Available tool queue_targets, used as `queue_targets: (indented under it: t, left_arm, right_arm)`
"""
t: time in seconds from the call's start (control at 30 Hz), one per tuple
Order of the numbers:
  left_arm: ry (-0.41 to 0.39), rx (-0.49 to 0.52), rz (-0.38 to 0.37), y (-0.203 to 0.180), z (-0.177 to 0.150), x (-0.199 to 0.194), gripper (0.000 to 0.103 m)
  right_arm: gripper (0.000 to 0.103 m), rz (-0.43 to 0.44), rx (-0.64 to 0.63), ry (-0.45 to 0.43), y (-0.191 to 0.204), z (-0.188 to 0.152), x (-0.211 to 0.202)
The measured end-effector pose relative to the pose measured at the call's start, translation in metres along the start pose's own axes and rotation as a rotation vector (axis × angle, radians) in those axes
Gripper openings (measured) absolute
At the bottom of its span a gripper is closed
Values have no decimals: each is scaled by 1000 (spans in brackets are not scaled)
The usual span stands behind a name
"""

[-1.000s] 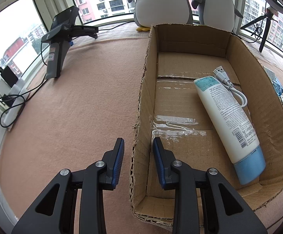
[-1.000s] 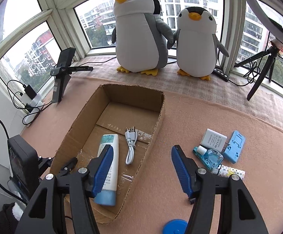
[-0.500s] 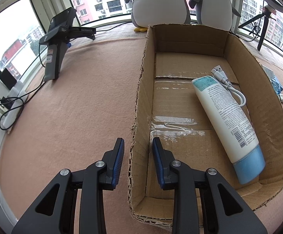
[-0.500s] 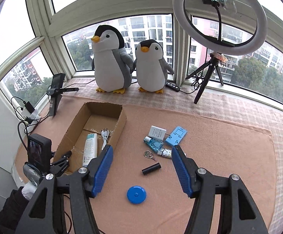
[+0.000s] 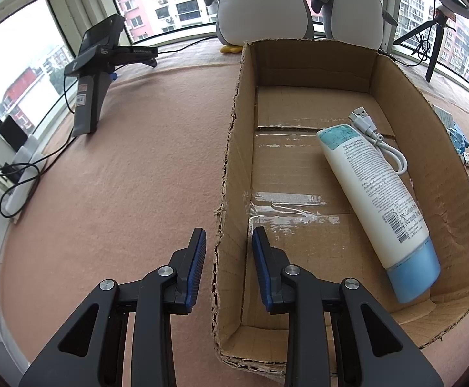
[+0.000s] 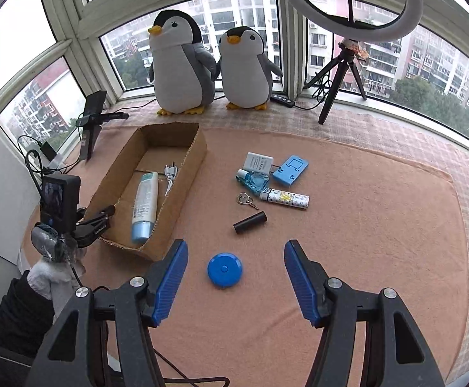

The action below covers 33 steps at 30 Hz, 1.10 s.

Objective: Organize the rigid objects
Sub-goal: 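Move the right tool to the blue round tape measure and grasp it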

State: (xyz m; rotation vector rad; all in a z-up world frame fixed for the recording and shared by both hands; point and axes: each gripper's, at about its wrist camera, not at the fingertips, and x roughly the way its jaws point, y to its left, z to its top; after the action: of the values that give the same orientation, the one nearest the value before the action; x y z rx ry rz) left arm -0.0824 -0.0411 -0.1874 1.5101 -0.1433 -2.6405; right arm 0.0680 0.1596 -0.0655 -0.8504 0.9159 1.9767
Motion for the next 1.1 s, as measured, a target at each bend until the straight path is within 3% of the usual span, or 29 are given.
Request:
queue_targets:
  t: [0.27,0.5,0.7,1.1]
  left_arm:
    - [1,-5,1,0,-1,0,27]
    - [1,-14,-2,2,-2,0,27]
    - [0,-15,-2,2,-2,0,27]
    - [1,-15,-2,2,-2,1,27]
  right_arm:
    - [58,10,-68,145,12,-22,83]
    - [58,-23,-124,230,21,-28,124]
    - [58,-43,-144,270,23,-32,138]
    - [46,-74,-156,278,30,-39,135]
